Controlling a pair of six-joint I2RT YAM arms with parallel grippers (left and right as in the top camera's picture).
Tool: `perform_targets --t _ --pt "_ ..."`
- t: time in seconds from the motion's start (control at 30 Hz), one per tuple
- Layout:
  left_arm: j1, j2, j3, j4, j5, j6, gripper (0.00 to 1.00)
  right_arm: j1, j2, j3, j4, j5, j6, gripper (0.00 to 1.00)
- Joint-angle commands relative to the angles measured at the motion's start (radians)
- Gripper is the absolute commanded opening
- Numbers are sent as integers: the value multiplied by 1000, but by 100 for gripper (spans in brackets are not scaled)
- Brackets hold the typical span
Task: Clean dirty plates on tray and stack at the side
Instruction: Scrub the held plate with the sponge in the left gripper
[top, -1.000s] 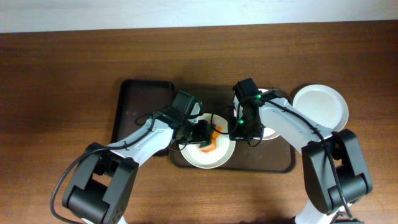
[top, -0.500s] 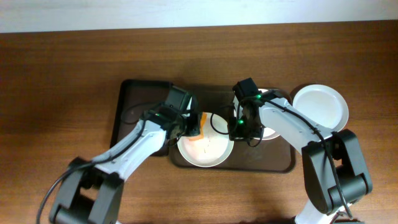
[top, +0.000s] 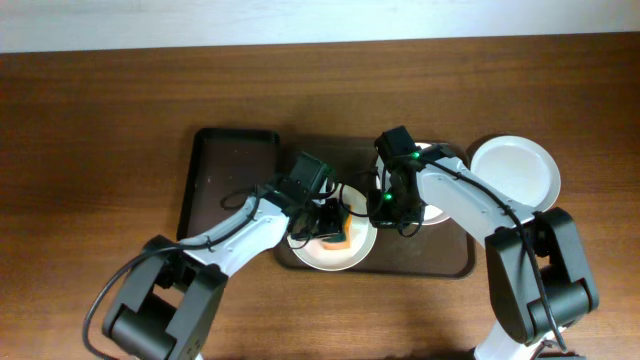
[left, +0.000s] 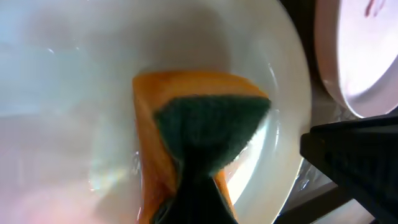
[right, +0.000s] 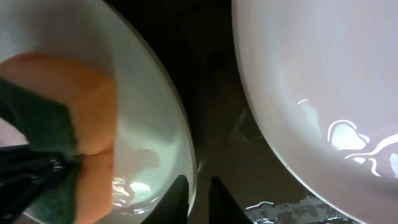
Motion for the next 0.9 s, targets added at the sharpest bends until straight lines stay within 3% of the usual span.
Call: perform_targets --t 0.0,0.27,0.5,0.6,0.87 --pt "-11 44 -7 -10 -9 -39 0 6 6 -7 -3 5 6 14" --pt "-8 44 -7 -100 -296 -39 0 6 6 -7 -3 5 6 14" --pt "-5 -42 -6 -98 -304 10 0 6 6 -7 -2 3 6 15" --pt "-5 -58 -7 -97 -304 14 0 6 6 -7 0 -29 5 31" --pt "-21 -55 -8 -101 -291 13 0 41 9 -7 18 -70 6 34"
